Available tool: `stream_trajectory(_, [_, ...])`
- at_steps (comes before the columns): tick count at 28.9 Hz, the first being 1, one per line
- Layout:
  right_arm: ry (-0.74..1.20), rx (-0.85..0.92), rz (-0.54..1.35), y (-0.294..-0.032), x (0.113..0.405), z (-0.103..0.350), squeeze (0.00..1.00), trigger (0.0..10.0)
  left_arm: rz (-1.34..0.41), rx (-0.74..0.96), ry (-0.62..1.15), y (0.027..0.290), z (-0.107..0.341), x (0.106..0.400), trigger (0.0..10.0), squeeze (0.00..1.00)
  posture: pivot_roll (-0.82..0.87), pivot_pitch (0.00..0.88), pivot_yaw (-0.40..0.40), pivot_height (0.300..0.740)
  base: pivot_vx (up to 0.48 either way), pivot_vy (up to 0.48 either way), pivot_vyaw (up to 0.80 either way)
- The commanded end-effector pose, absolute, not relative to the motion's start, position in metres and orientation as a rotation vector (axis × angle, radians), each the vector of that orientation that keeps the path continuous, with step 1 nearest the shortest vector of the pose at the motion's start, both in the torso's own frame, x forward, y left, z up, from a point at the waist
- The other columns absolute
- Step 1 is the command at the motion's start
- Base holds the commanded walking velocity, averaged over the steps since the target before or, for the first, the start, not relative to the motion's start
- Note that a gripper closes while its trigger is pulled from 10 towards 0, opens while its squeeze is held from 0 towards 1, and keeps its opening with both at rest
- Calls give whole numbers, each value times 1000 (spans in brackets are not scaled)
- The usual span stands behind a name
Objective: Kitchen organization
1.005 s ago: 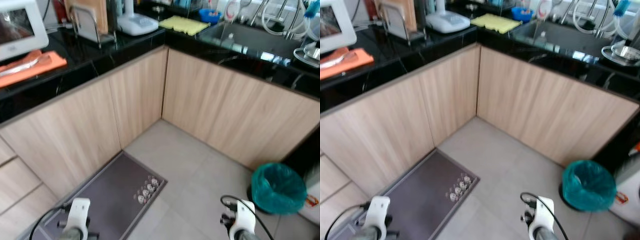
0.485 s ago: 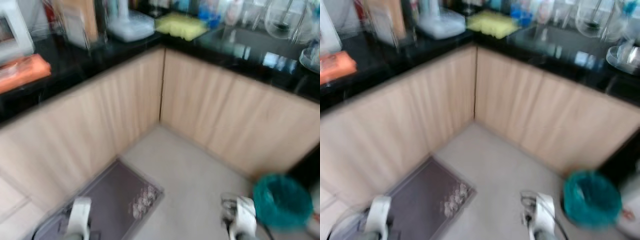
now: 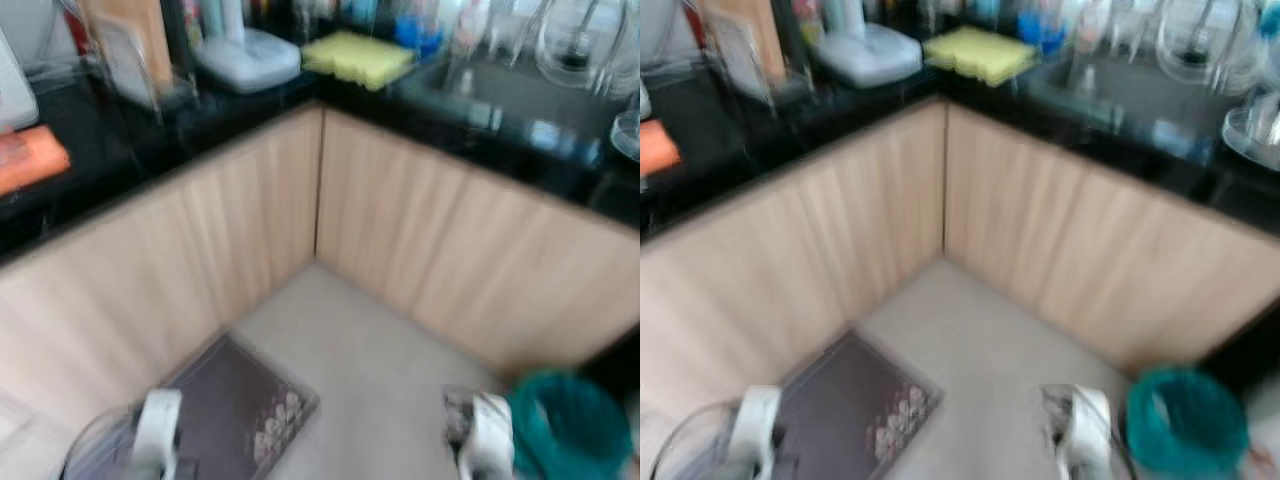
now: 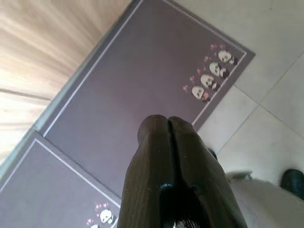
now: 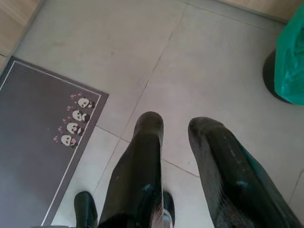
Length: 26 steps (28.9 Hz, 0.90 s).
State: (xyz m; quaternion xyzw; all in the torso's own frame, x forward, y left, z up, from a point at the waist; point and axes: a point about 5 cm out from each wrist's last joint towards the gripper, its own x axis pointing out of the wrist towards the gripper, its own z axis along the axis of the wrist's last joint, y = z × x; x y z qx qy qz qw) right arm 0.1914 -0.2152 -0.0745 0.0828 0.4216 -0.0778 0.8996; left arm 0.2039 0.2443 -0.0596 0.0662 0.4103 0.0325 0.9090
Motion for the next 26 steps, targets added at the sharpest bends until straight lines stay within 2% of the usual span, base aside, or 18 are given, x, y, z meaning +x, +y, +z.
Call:
stream_trajectory(1, [884, 158, -193, -226, 185, -75, 0, 10000, 40, 130, 848, 237, -61, 206, 10000, 0, 36, 0, -19, 740, 311, 0, 0])
stream_trajectory(26, [877, 164, -199, -226, 187, -74, 0, 10000, 33, 132, 854, 238, -61, 205, 10000, 0, 42, 0, -24, 740, 312, 0, 0])
